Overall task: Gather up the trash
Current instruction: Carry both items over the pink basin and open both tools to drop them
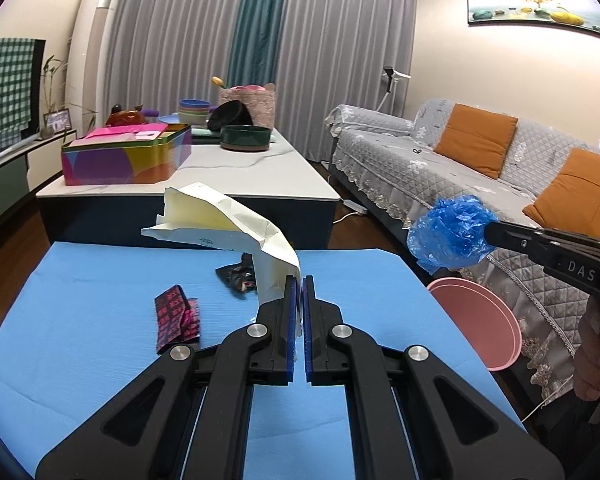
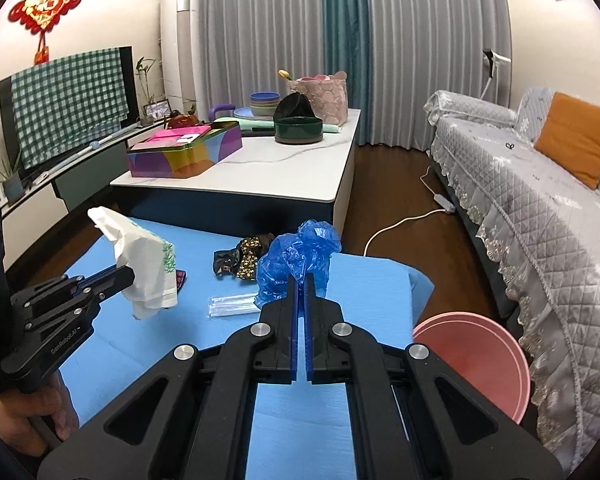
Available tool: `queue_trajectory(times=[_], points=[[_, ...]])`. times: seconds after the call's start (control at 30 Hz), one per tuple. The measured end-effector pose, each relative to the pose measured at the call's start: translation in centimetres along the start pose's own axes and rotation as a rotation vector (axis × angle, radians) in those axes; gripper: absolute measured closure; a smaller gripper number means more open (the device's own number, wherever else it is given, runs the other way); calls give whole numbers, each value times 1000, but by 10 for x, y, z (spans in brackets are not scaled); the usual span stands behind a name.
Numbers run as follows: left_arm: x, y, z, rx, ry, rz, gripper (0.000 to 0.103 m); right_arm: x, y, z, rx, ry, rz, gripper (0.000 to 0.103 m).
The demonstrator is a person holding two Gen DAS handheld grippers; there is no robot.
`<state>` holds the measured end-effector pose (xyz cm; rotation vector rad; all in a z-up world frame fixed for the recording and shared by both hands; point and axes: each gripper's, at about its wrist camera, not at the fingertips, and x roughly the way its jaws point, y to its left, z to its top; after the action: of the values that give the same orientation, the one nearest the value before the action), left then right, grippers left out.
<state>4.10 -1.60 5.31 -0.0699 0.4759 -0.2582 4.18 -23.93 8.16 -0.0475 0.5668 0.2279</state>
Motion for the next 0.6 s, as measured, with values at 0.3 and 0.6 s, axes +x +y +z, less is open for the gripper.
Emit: queue_trajectory(times=[0.3,0.6], points=[[4,-19,-5,33,10,-31,100,8,-23,-23,86,5,-42,100],[15,-49,-6,71,23,-86,100,-3,-60,-23,145,-22,-126,100]])
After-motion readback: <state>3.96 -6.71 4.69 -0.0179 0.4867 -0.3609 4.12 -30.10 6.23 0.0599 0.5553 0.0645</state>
